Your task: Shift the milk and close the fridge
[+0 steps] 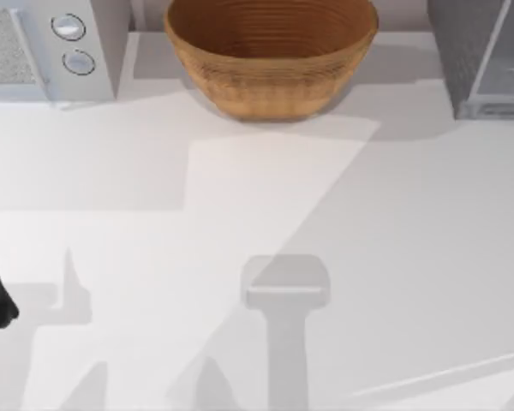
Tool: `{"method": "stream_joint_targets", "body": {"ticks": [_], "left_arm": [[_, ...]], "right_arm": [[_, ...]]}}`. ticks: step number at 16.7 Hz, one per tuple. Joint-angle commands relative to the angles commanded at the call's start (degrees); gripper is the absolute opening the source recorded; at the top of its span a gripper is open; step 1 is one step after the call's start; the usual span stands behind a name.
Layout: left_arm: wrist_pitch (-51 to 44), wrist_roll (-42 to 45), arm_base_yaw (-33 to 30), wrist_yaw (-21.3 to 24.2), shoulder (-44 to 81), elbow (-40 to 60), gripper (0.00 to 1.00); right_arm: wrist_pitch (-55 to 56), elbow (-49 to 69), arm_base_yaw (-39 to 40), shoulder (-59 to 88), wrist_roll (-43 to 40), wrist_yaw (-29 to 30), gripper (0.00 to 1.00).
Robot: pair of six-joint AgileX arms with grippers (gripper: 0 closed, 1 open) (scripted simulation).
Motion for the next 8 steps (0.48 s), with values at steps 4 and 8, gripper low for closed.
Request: {"method": "stream_joint_targets", "body": {"ticks": [4, 8], "left_arm": [[0.0, 0.0, 0.0, 0.0, 0.0, 0.0, 1.0], [0.0, 0.0, 0.0, 0.0, 0.0, 0.0, 1.0]], "right_arm": [[5.02, -5.15, 18.53, -2.75, 10.47, 11.97, 1.0], [9.99, -10.26, 31.78, -6.29, 21.31, 23.7, 1.0]]}}
